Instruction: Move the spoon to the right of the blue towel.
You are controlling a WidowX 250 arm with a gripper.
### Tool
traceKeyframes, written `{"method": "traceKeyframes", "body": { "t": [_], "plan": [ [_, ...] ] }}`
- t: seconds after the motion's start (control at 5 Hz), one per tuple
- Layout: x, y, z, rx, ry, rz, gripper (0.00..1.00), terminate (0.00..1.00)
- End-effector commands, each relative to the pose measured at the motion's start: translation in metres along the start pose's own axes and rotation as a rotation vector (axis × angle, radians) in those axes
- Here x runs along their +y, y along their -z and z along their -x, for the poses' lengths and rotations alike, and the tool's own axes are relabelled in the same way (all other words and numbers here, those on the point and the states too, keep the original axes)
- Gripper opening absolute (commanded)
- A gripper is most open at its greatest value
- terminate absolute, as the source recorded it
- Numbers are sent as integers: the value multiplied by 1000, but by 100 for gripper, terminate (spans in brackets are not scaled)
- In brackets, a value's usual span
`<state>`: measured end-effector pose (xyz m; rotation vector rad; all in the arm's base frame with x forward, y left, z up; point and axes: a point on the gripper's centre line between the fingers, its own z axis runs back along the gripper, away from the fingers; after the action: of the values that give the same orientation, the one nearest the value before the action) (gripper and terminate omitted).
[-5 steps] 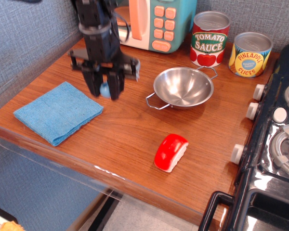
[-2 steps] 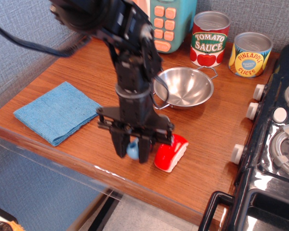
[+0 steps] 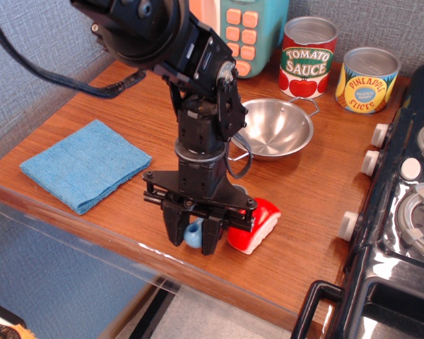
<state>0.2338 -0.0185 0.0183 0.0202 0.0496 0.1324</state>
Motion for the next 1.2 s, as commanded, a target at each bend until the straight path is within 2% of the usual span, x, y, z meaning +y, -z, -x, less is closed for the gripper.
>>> {"method": "traceKeyframes", "body": {
  "t": [0.0, 0.8, 1.0],
  "plan": [
    [29, -26, 3, -72, -107, -1, 0, 0],
    [47, -7, -2, 18, -153, 24, 0, 0],
    [47, -16, -5, 6, -111, 21, 100, 0]
  ]
}}
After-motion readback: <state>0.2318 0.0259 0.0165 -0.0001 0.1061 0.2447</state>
